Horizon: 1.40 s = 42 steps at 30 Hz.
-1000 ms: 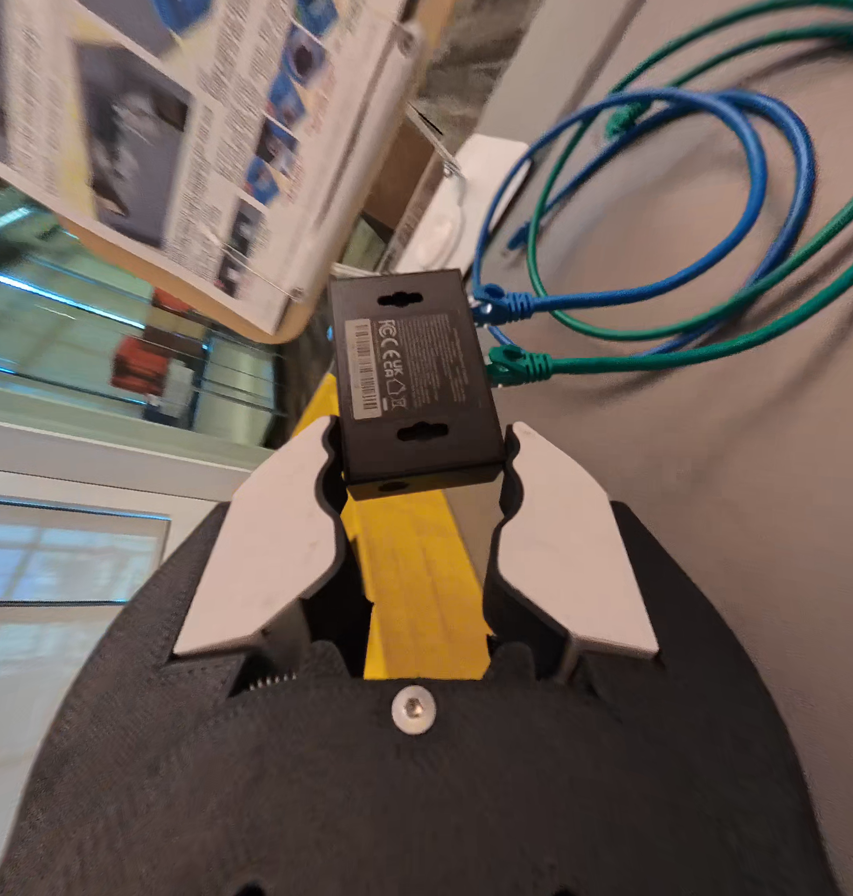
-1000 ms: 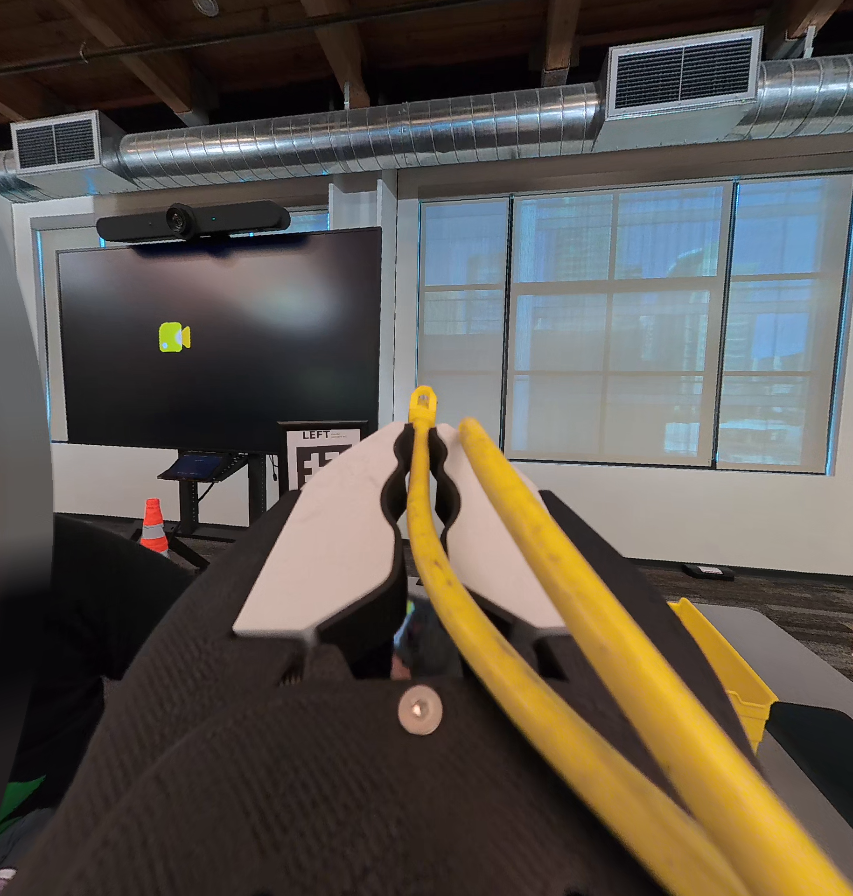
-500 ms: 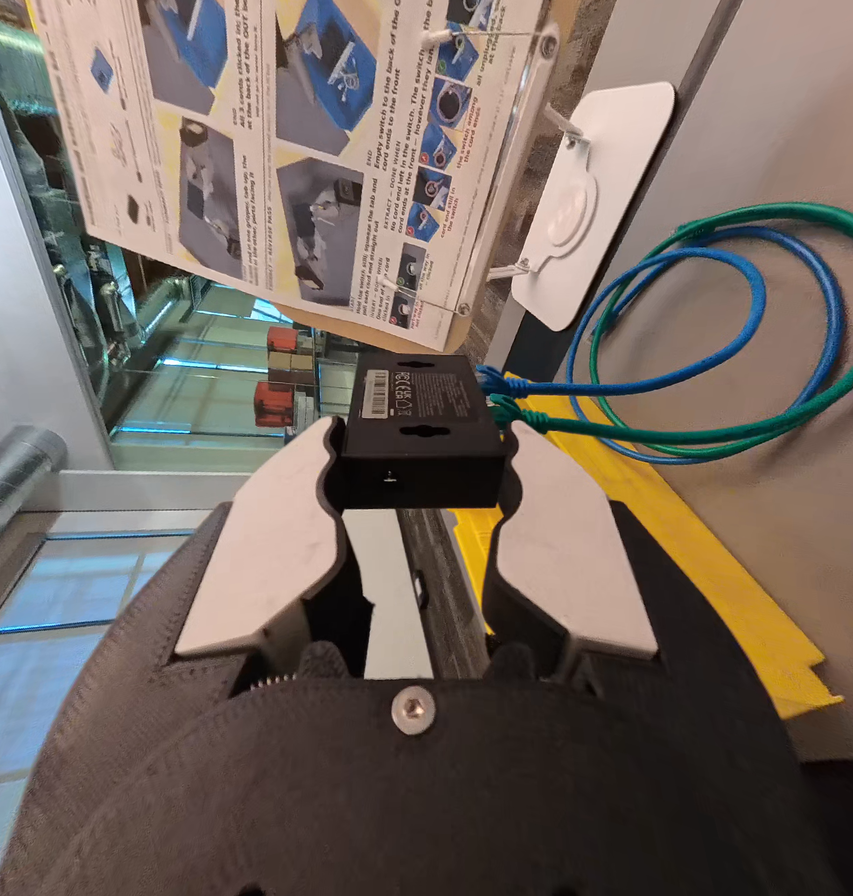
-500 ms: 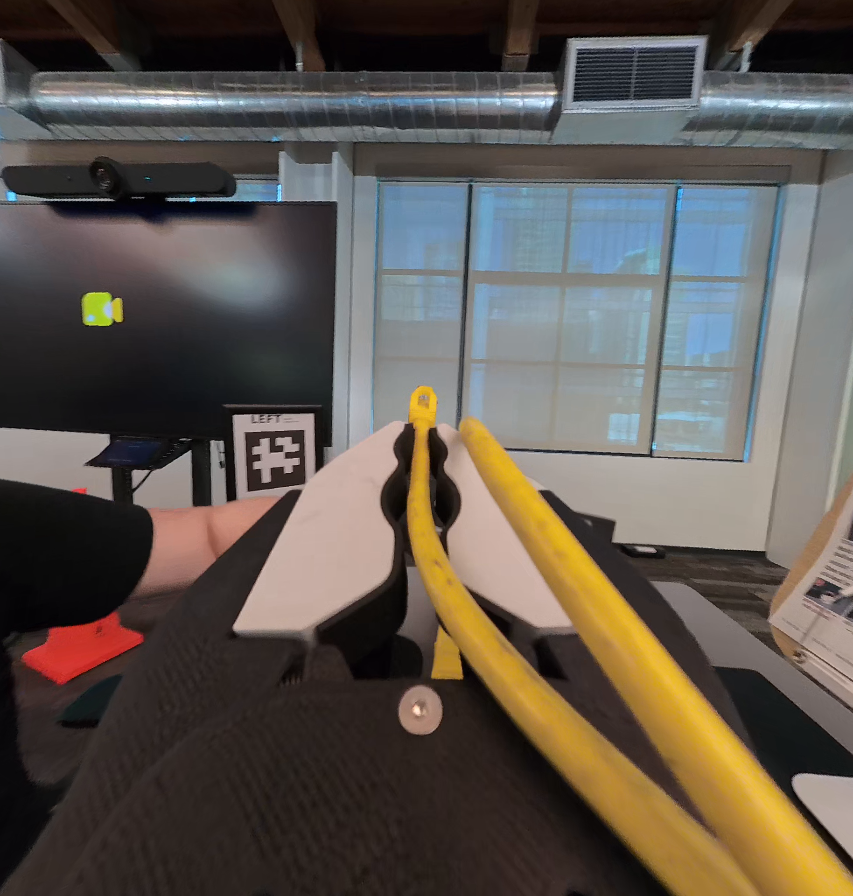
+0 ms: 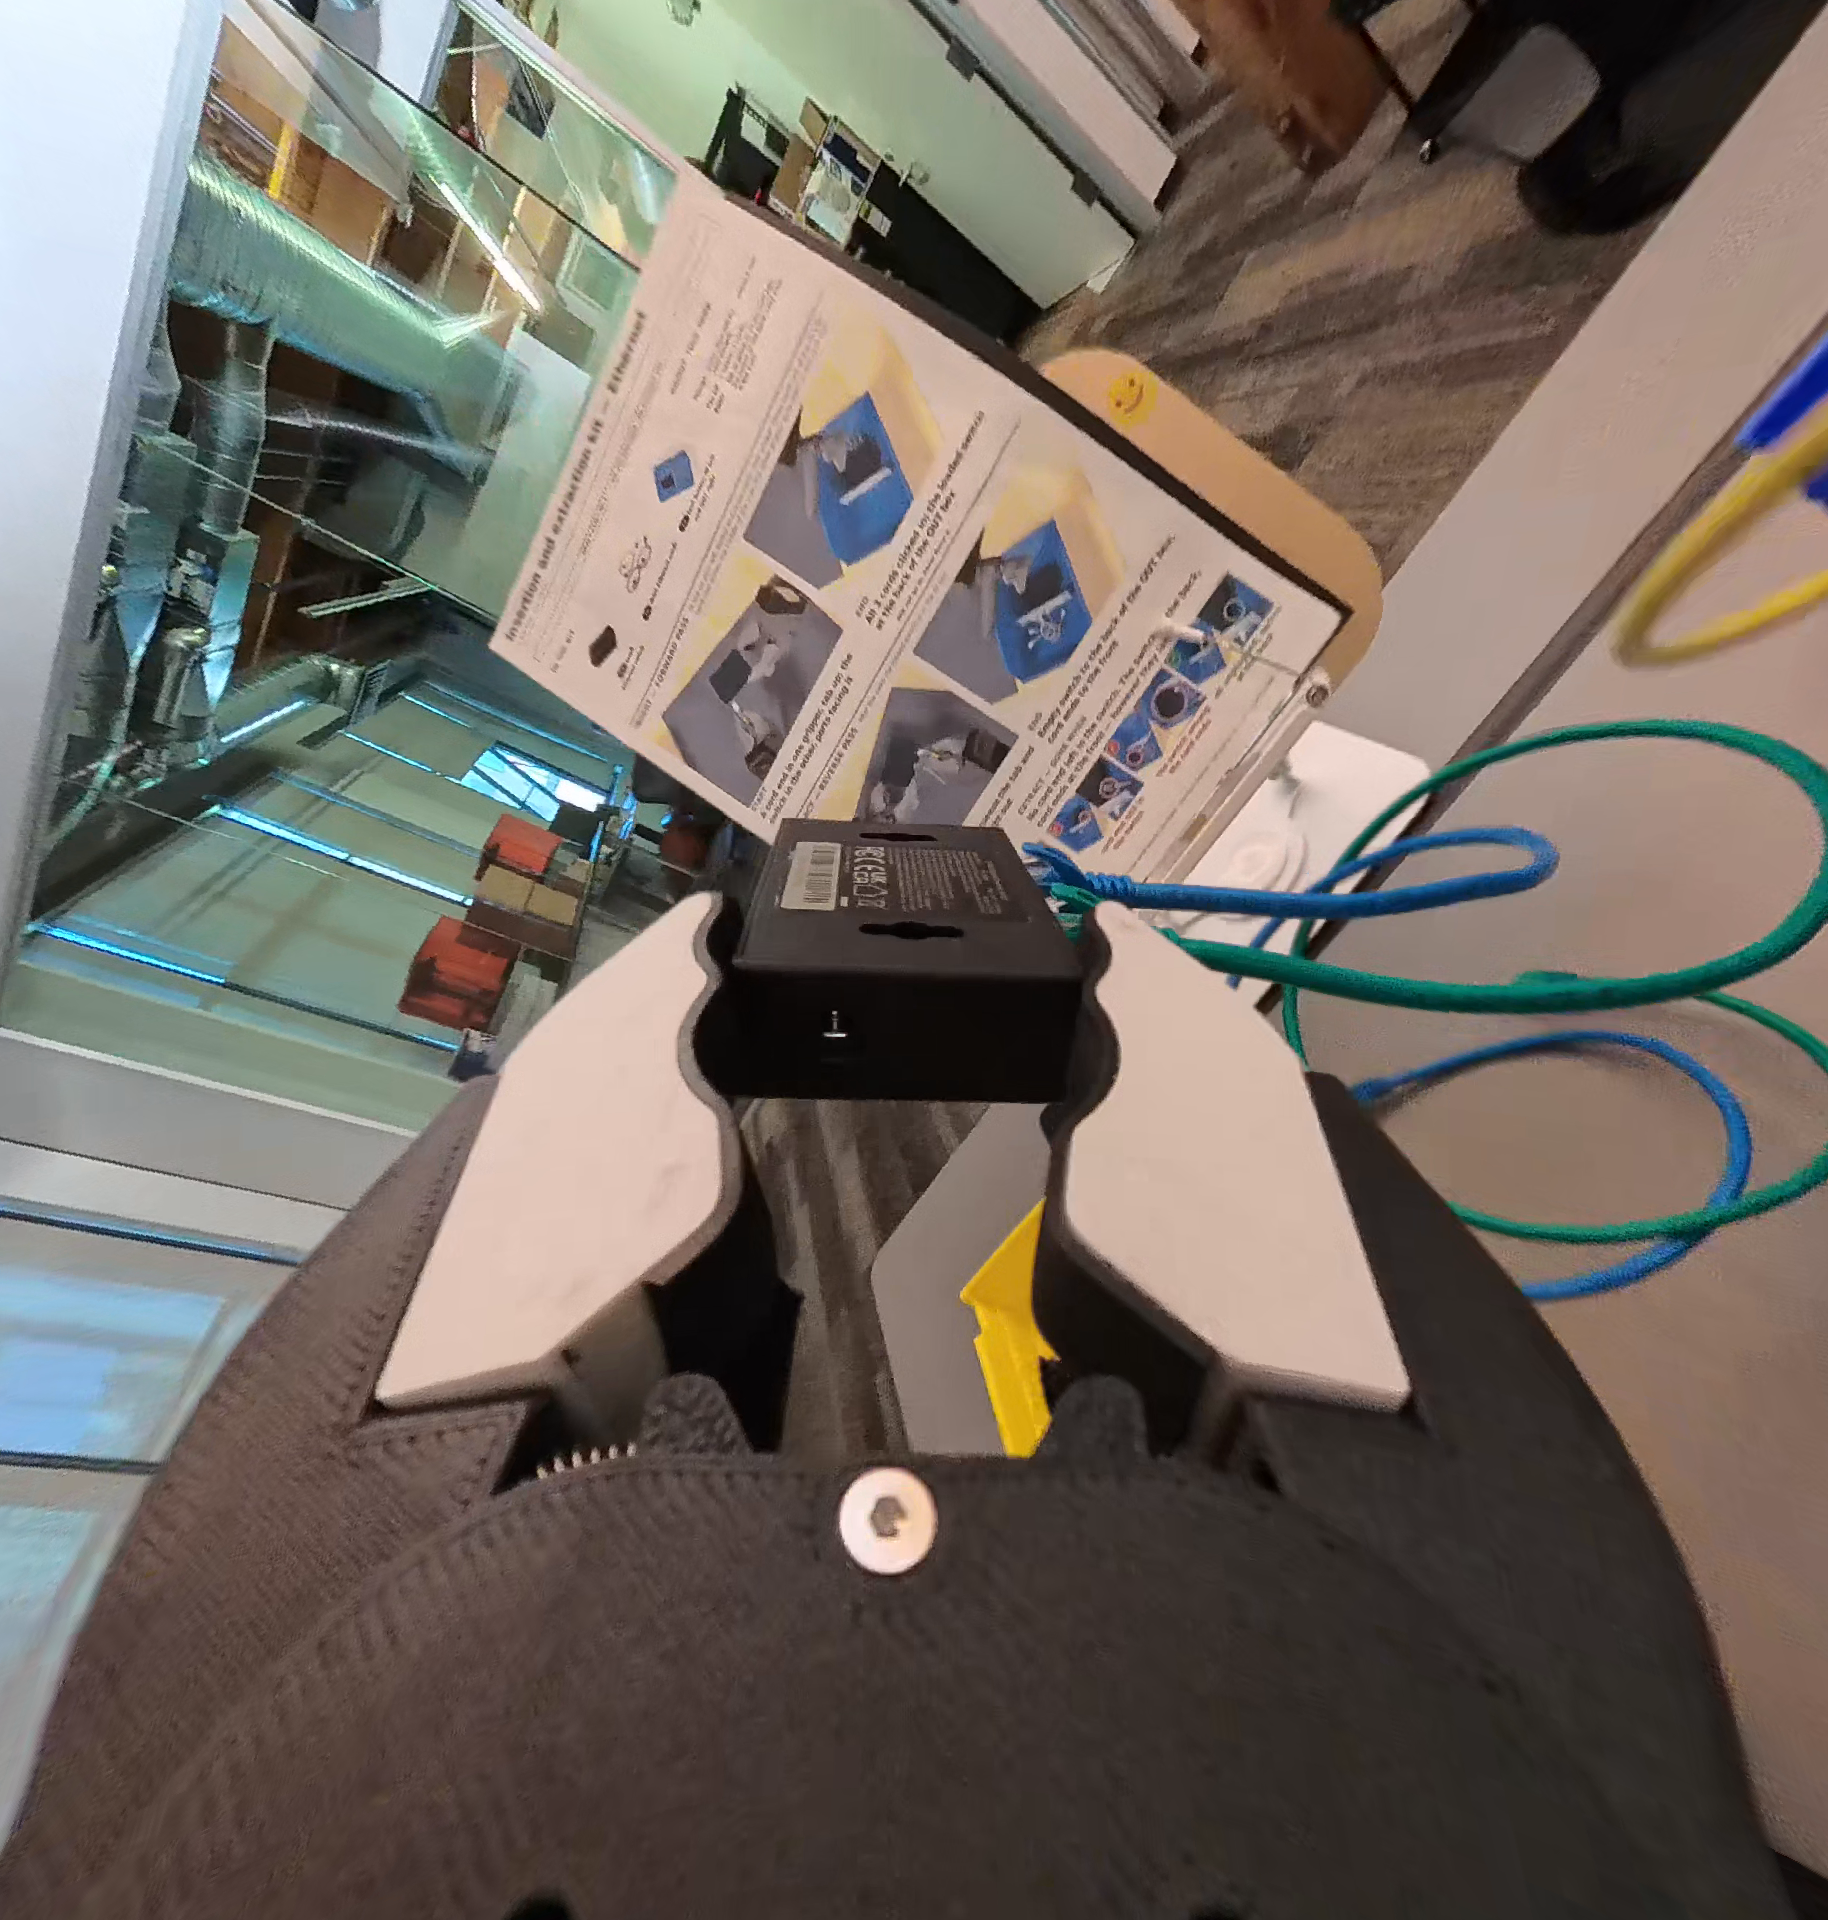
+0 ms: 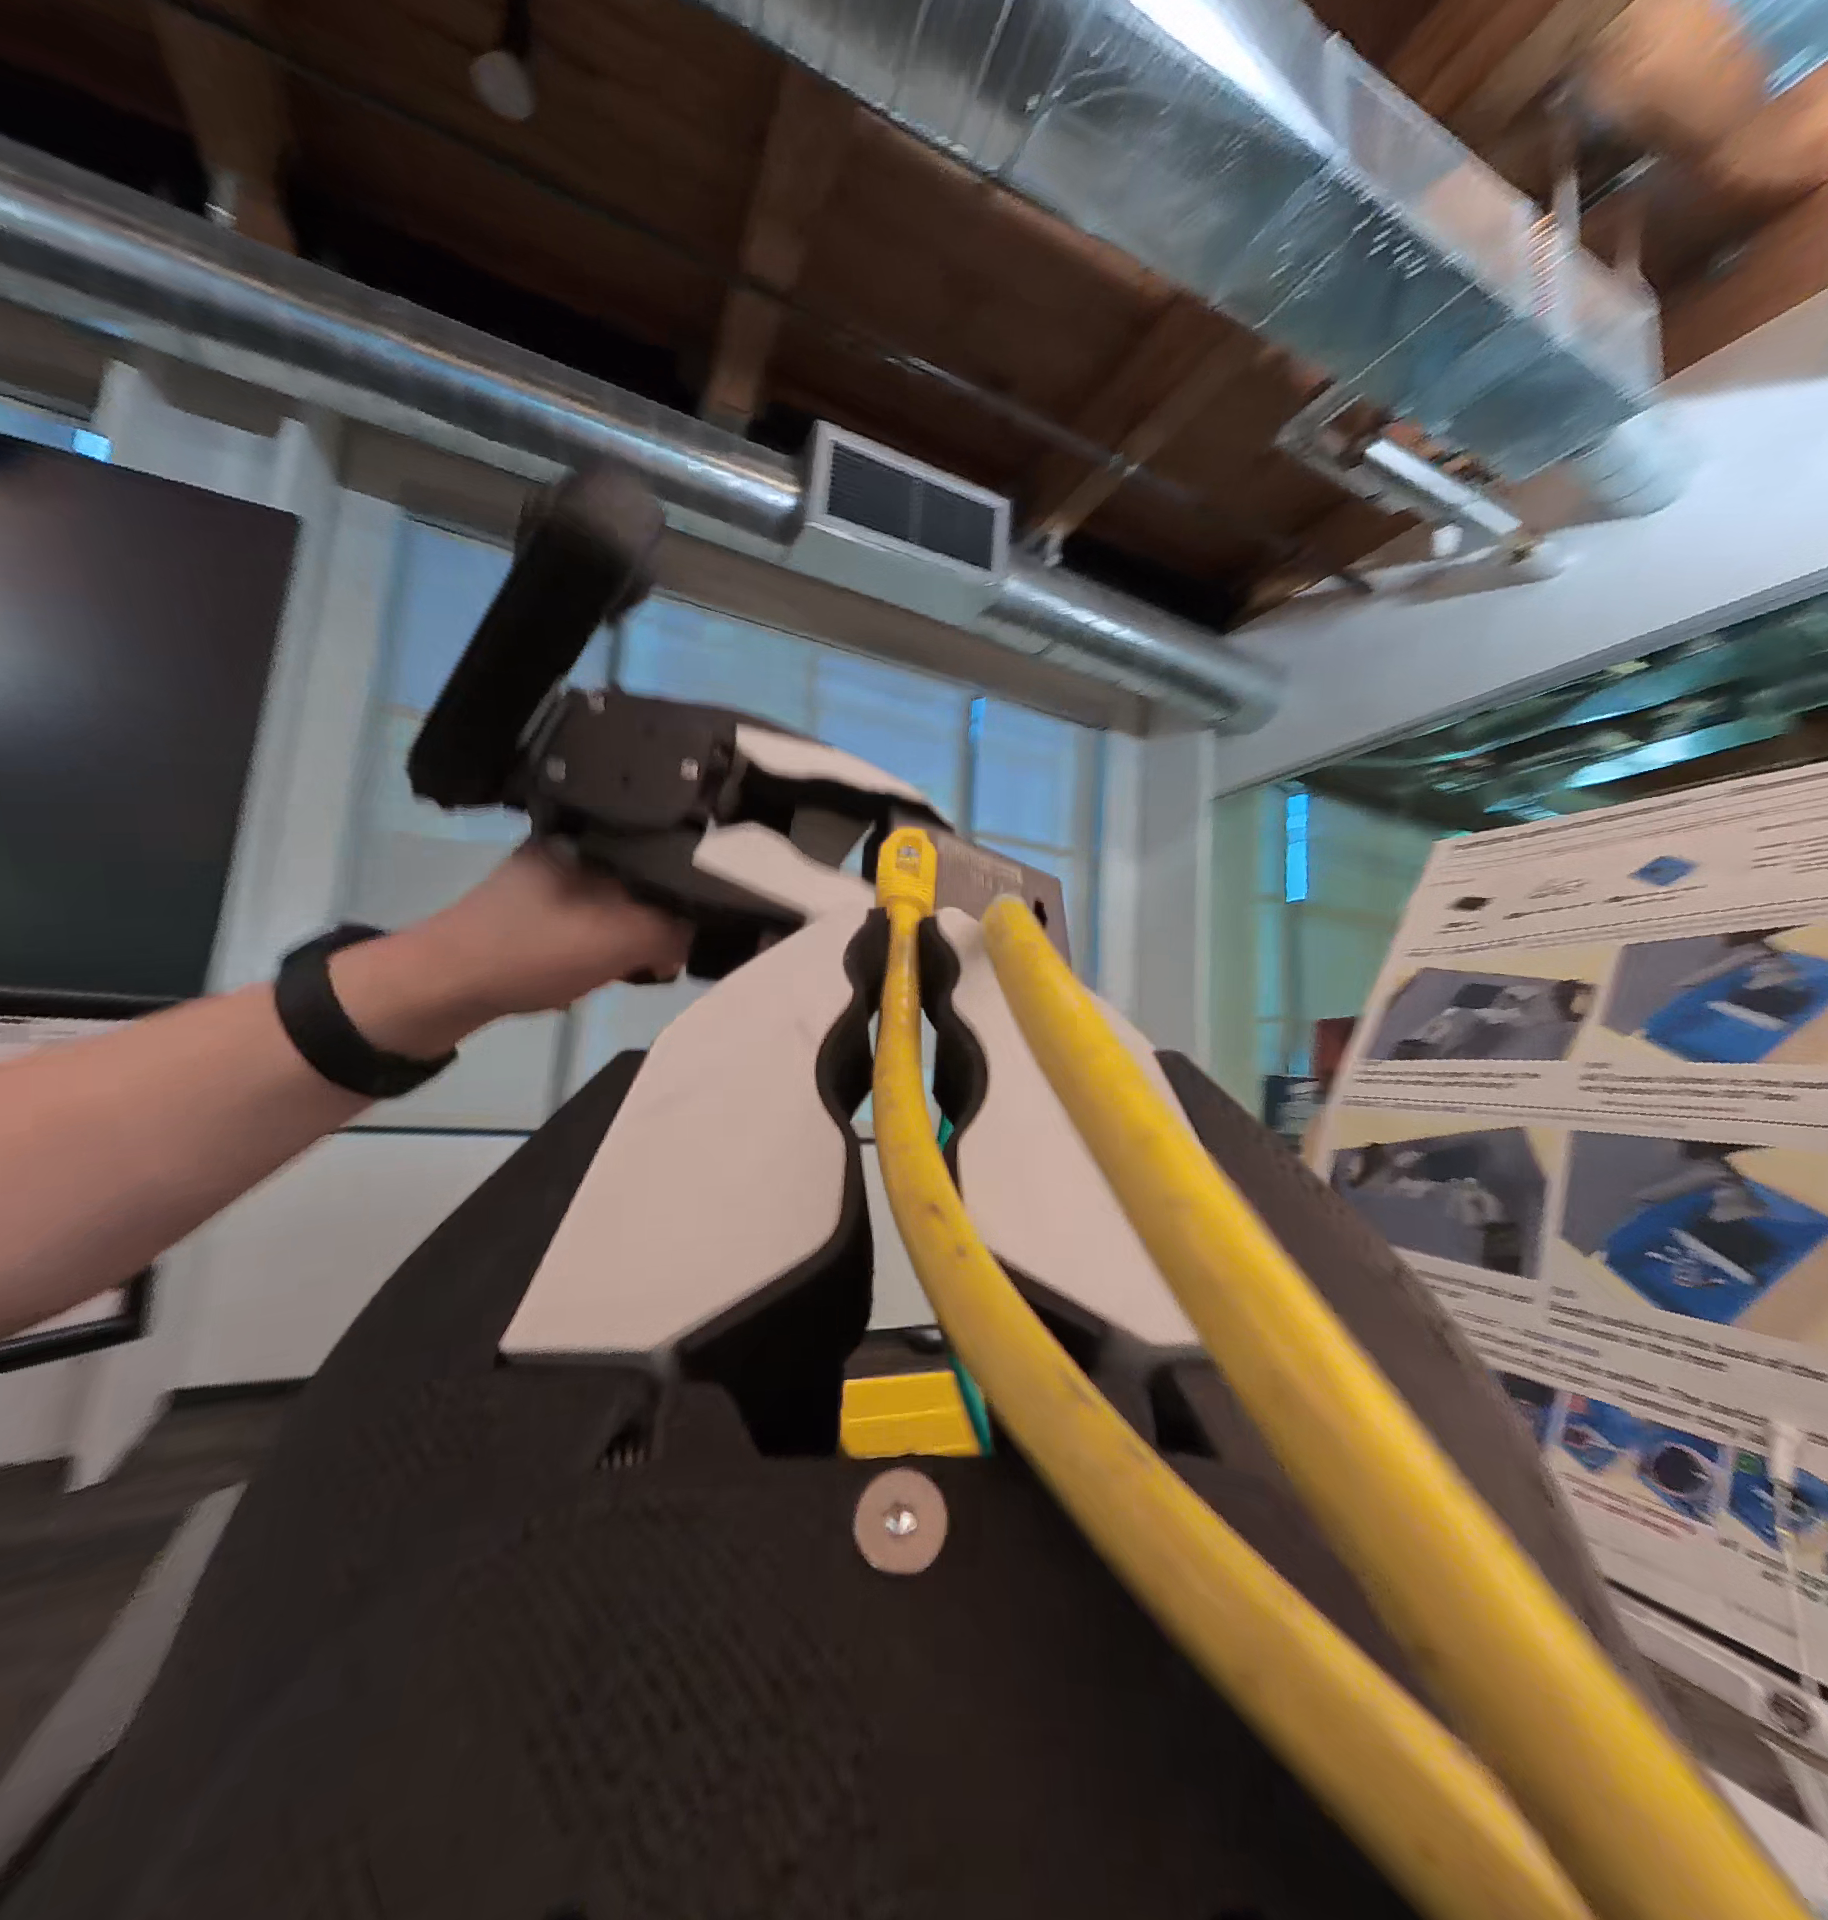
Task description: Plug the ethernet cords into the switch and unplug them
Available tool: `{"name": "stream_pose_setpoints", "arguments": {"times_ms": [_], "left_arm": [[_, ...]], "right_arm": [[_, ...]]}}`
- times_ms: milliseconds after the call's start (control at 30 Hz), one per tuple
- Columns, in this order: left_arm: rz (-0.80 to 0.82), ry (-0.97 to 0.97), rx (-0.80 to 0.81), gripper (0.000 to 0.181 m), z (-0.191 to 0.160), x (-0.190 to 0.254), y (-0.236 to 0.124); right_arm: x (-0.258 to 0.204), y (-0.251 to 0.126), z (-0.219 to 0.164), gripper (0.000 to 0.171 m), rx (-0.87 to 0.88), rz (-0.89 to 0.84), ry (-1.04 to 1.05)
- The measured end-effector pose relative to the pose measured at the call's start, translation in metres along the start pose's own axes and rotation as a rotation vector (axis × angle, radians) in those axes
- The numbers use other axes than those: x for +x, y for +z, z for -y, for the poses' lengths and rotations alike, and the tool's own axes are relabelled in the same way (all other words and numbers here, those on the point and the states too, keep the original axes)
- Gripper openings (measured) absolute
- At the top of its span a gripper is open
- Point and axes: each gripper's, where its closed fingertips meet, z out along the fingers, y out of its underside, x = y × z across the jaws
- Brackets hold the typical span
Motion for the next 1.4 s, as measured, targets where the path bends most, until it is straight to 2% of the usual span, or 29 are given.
{"name": "stream_pose_setpoints", "arguments": {"times_ms": [200, 567, 767, 967, 1100, 1400], "left_arm": [[-0.035, -0.047, 0.025, 0.06, 0.023, -0.013, -0.002], [-0.041, -0.013, 0.037, 0.06, 0.047, -0.009, 0.007], [0.01, 0.008, 0.043, 0.06, 0.055, -0.024, 0.007], [0.042, 0.015, 0.035, 0.06, 0.048, -0.035, 0.003], [0.087, -0.007, 0.036, 0.06, 0.041, -0.052, 0.0], [0.119, -0.1, 0.034, 0.06, 0.032, -0.083, 0.001]], "right_arm": [[-0.034, 0.001, -0.013, 0.007, 0.02, -0.047, -0.136], [-0.094, 0.007, -0.044, 0.007, -0.04, 0.055, -0.094], [-0.092, 0.007, -0.068, 0.007, -0.083, 0.047, -0.076], [-0.051, 0.002, -0.027, 0.007, 0.019, -0.049, -0.113], [-0.032, -0.001, -0.02, 0.007, 0.038, -0.089, -0.067], [-0.069, 0.007, -0.078, 0.007, -0.094, 0.0, 0.092]]}}
